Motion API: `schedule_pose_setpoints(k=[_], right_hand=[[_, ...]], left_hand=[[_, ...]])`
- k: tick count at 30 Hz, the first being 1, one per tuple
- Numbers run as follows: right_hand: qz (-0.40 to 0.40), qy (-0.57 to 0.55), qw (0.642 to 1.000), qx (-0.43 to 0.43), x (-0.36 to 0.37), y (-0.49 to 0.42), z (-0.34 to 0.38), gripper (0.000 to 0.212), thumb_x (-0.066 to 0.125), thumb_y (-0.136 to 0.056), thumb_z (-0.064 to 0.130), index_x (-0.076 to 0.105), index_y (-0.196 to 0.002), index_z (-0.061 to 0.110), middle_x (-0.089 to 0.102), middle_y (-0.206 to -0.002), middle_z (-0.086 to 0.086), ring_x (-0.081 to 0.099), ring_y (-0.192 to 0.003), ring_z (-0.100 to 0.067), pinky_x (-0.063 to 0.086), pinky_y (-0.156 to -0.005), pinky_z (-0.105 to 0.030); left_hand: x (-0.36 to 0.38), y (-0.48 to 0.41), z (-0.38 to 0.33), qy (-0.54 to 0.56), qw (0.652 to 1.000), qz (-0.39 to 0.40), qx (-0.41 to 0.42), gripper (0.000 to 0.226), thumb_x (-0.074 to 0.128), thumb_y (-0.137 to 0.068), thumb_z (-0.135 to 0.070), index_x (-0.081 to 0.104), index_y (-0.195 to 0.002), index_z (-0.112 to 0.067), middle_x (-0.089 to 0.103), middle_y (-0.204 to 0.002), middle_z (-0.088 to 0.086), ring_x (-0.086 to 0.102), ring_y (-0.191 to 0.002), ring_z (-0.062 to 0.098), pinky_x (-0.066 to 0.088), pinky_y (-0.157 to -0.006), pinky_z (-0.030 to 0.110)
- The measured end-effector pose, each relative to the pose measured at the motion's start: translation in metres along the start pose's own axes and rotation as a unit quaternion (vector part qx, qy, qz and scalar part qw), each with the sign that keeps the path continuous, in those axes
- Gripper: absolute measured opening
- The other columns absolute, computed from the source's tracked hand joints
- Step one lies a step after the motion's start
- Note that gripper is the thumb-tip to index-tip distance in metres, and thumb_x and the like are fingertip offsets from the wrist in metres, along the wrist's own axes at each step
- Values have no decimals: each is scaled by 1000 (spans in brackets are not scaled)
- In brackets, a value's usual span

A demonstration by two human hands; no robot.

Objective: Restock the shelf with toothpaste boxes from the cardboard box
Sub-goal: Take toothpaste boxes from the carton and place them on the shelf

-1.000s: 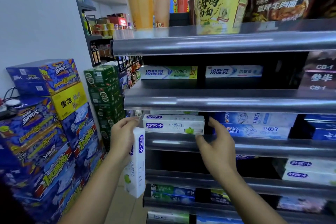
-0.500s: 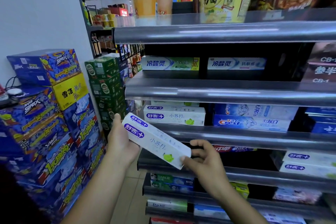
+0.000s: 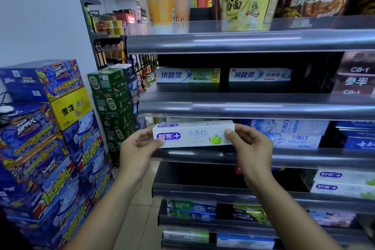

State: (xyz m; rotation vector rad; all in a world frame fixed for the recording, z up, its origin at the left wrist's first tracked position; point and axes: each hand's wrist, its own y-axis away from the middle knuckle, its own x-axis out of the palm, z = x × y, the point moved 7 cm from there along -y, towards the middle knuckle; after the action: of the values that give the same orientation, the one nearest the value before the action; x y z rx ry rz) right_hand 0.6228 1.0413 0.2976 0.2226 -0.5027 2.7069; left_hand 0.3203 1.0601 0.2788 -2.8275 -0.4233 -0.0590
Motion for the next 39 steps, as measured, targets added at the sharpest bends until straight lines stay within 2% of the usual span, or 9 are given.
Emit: schedule_pose_setpoints(k=[5, 9, 14, 16, 18, 23, 28, 33, 39], right_hand=[[-28, 57, 998, -16, 6, -21, -3, 13, 80, -86, 17, 76, -86, 29, 78, -83, 12, 73, -82, -4, 56, -75, -18], [-31, 130, 991, -32, 13, -34, -4, 17, 78, -86, 21, 74, -70, 21, 71, -63, 13, 61, -61, -2, 50, -61, -24], [-11, 368, 921, -125, 25, -34, 2, 18, 64, -93, 14, 66, -76, 9, 54, -59, 8, 46, -56, -3, 29, -54, -27], [-11, 402, 906, -133, 26, -33, 1, 19, 60, -93, 13, 63, -75, 8, 58, -64, 0, 48, -57, -14, 33, -58, -34], [1, 394, 910, -131, 26, -32, 0, 15, 59, -93, 10, 66, -80, 12, 66, -72, -2, 58, -66, -23, 43, -61, -34], [6, 300, 945, -129, 5, -4, -9, 28, 66, -92, 20, 74, -118, 17, 70, -92, 14, 67, -86, -5, 51, -83, -18], [27, 236, 957, -165, -62, 34, -38, 21, 69, -90, 18, 76, -109, 12, 72, -93, 9, 68, -85, -4, 52, -79, -14], [137, 287, 946, 59, -179, 76, -143, 16, 72, -93, 12, 77, -108, 11, 74, -85, 1, 67, -76, -8, 49, -67, -15], [167, 335, 853, 363, -365, 174, -297, 30, 68, -84, -6, 70, -76, 23, 69, -68, -3, 62, -64, -22, 53, -64, -41]], left_hand=[[5, -27, -5, -43, 998, -18, 41, 28, 85, -82, -14, 75, -106, -23, 79, -93, -8, 74, -89, 5, 56, -72, 16], [9, -46, -8, -127, 986, -65, 83, 9, 84, -84, -27, 75, -86, -26, 77, -81, -9, 73, -80, 10, 55, -72, 27], [14, -50, 3, -204, 974, -41, 85, 20, 79, -88, -35, 79, -102, -20, 76, -88, -14, 73, -84, 1, 60, -84, 33], [13, -49, 4, -224, 969, -42, 96, 27, 81, -87, -35, 78, -107, -17, 71, -82, -23, 68, -77, -11, 58, -78, 22], [12, -49, 5, -241, 965, -38, 92, 37, 82, -86, -33, 76, -116, -11, 71, -87, -20, 66, -77, -13, 53, -76, 13], [4, -11, -1, -296, 935, -103, 166, 35, 80, -87, -27, 73, -120, -17, 68, -122, -4, 60, -103, 6, 53, -92, 32], [15, 77, 29, -333, 895, -114, 273, 18, 75, -89, -20, 74, -106, -15, 63, -111, -2, 58, -105, 13, 43, -95, 18], [65, 180, 148, -339, 938, 28, 62, 38, 79, -85, -2, 70, -104, -33, 59, -95, -24, 55, -83, -2, 41, -71, 4], [135, 349, 315, -370, 891, 177, -195, 42, 81, -80, -2, 71, -106, -34, 69, -96, -13, 64, -83, 8, 51, -69, 22]])
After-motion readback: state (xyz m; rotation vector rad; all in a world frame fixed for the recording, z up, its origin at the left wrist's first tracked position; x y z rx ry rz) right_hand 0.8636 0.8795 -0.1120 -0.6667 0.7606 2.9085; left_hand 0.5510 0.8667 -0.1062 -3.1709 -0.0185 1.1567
